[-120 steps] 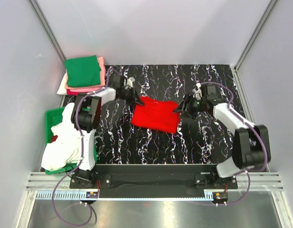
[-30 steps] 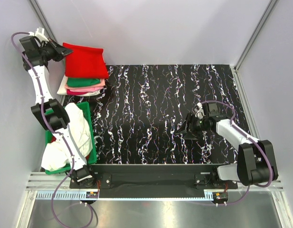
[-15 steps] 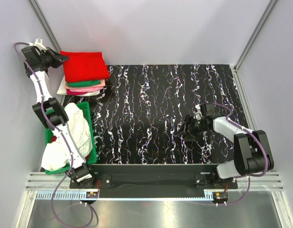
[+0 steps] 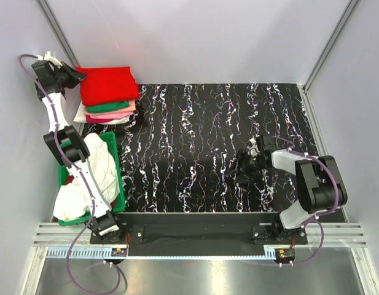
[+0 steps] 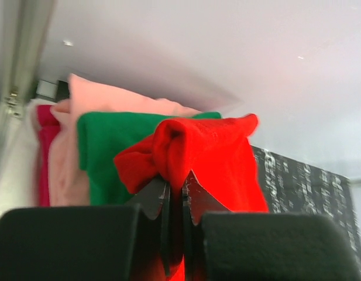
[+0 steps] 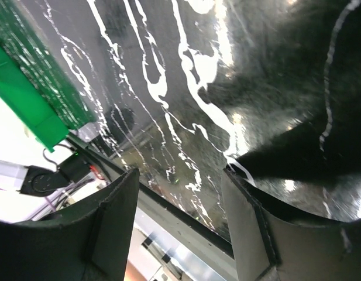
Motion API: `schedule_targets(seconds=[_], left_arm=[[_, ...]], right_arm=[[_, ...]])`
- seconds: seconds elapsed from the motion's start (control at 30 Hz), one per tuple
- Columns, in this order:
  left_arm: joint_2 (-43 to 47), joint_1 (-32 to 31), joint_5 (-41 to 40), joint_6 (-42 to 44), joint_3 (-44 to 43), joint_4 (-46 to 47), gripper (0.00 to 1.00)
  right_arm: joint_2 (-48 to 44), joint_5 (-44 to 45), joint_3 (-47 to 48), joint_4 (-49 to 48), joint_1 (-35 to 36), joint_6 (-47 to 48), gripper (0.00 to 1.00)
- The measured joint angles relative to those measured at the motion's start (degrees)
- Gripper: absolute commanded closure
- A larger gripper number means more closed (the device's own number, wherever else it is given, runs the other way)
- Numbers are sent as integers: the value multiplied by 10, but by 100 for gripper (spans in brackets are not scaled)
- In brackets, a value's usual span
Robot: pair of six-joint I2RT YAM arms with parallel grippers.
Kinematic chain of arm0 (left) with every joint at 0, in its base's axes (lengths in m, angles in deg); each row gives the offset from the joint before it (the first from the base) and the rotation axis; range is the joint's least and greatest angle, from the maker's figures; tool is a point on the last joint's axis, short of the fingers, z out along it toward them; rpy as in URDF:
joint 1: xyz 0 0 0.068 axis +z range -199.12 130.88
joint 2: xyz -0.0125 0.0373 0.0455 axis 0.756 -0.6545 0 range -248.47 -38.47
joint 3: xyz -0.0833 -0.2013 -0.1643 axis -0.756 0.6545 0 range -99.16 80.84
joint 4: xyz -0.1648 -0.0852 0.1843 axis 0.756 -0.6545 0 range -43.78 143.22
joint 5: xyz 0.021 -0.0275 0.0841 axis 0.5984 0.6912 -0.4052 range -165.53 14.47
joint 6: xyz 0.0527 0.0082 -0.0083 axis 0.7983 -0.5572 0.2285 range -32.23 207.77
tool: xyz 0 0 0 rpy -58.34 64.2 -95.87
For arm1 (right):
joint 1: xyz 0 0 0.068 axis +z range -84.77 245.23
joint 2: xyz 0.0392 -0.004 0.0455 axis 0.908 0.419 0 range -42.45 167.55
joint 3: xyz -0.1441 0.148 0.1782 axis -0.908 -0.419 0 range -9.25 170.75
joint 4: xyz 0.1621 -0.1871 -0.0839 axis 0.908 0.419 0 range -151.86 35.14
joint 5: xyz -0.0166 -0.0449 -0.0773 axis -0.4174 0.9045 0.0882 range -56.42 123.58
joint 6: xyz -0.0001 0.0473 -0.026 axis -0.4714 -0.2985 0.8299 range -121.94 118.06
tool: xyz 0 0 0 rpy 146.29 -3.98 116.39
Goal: Fold and stack the t-shirts
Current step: Neatly place the folded tshirt to the corner
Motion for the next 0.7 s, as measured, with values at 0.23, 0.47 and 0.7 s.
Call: schedule_targets(seconds=[0.23,0.47,0.7], left_arm=[[-14,-6,-83,30,5,37,37],[22,-7,-94,32,81,65,1],[164,-2,-158,16,277,35,1]], right_arm=[[20,-28,0,-32,0,-16,35],[21,-32,-3,-49,0,-25,35],[-31,-23,-26,-43,0,-25,34]])
